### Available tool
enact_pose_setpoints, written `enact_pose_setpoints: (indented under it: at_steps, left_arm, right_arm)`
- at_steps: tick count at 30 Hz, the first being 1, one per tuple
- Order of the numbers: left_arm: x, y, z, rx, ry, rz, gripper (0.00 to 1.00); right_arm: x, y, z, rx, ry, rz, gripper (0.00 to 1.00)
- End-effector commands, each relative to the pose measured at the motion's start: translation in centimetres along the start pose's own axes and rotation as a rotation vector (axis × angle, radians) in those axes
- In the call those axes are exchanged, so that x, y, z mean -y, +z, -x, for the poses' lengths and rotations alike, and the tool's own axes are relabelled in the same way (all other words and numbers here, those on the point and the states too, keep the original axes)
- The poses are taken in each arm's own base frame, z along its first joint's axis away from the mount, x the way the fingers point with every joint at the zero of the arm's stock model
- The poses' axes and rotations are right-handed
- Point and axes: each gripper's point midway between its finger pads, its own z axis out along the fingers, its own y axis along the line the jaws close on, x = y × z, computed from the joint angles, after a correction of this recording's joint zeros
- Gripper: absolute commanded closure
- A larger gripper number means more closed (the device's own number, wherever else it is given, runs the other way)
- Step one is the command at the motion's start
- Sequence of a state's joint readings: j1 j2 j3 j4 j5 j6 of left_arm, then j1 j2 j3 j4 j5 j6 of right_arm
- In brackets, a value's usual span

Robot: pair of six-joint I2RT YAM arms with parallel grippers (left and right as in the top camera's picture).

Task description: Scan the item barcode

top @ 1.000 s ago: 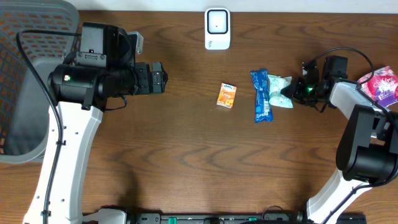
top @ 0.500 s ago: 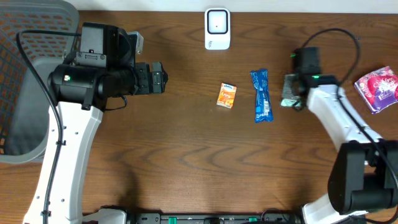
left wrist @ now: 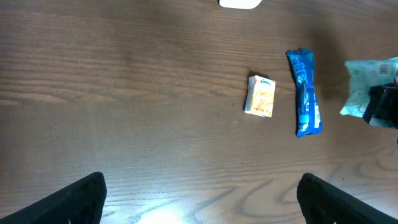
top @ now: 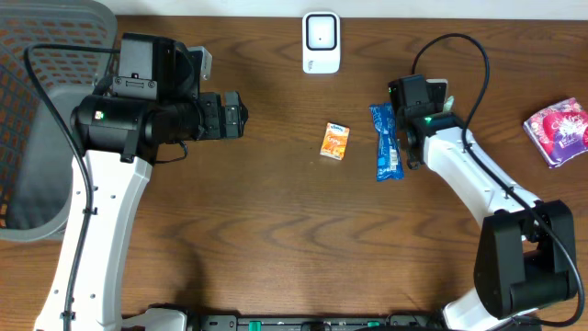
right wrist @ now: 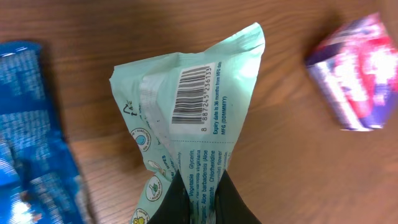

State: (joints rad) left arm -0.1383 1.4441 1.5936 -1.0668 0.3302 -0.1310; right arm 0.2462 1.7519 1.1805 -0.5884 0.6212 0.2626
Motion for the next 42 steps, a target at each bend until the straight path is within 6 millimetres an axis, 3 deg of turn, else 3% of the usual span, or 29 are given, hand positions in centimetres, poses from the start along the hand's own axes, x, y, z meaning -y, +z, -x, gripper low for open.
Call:
enact_pose_setpoints:
  at_steps: [1, 2, 3, 7, 8, 9, 10, 12, 13, 25, 33, 34, 38, 42]
  left_arm:
    - [-0.3, 0.1, 0.0, -0.003, -0.005, 0.011, 0.02]
    - [-0.3, 0.1, 0.0, -0.003, -0.005, 0.011, 0.02]
    - [-0.3, 0.1, 0.0, -0.003, -0.005, 0.011, 0.02]
    - [-0.3, 0.1, 0.0, -0.003, -0.005, 0.011, 0.02]
    - [-0.3, 0.1, 0.0, -0.003, -0.005, 0.011, 0.02]
    - [-0.3, 0.1, 0.0, -0.003, -0.005, 0.011, 0.02]
    - [-0.3, 0.1, 0.0, -0.003, -0.005, 0.011, 0.02]
    - [-0.3, 0.1, 0.0, -0.003, -0.005, 0.011, 0.02]
    - [-0.3, 0.1, 0.0, -0.003, -0.005, 0.011, 0.02]
    - [-0.3, 0.1, 0.0, -0.003, -0.005, 0.011, 0.02]
    - [-0.3, 0.1, 0.0, -0.003, -0.005, 0.011, 0.02]
    - [-0.3, 0.1, 0.0, -0.003, -0.005, 0.011, 0.02]
    - [-0.3, 0.1, 0.0, -0.003, -0.005, 0.011, 0.02]
    - [-0.3, 0.1, 0.0, -0.003, -0.005, 0.011, 0.02]
  right_arm:
    - [-4.1, 0.3, -0.7, -0.073, -0.004, 0.326, 0.99]
    - [-5.0, 0.2, -0.4, -0.09, 0.023, 0.467, 0.99]
    - [-5.0, 0.3, -0.4, -0.095, 0.036, 0.49, 0.99]
    - [-3.3, 1.4, -0.3, -0.135, 0.133, 0.585, 0.99]
    - [-2.4, 1.8, -0.4, -0.15, 0.16, 0.593, 0.93]
    - [-1.0, 2.5, -1.0, -0.181, 0.192, 0.58, 0.63]
    - [-0.5, 2.7, -1.3, -0.195, 0.202, 0.572, 0.48]
    - [0.3, 3.0, -2.0, -0.221, 0.207, 0.561, 0.26]
    - [0.5, 3.1, -2.3, -0.234, 0.208, 0.557, 0.22]
    - [1.5, 3.6, -2.6, -0.241, 0.217, 0.493, 0.16]
    - [2.8, 5.6, -3.8, -0.314, 0.413, 0.34, 0.26]
    - [2.7, 6.2, -4.4, -0.339, 0.446, 0.32, 0.3]
    - [1.5, 7.9, -6.0, -0.402, 0.464, 0.319, 0.64]
    - [-0.7, 8.6, -7.2, -0.45, 0.385, 0.412, 0.86]
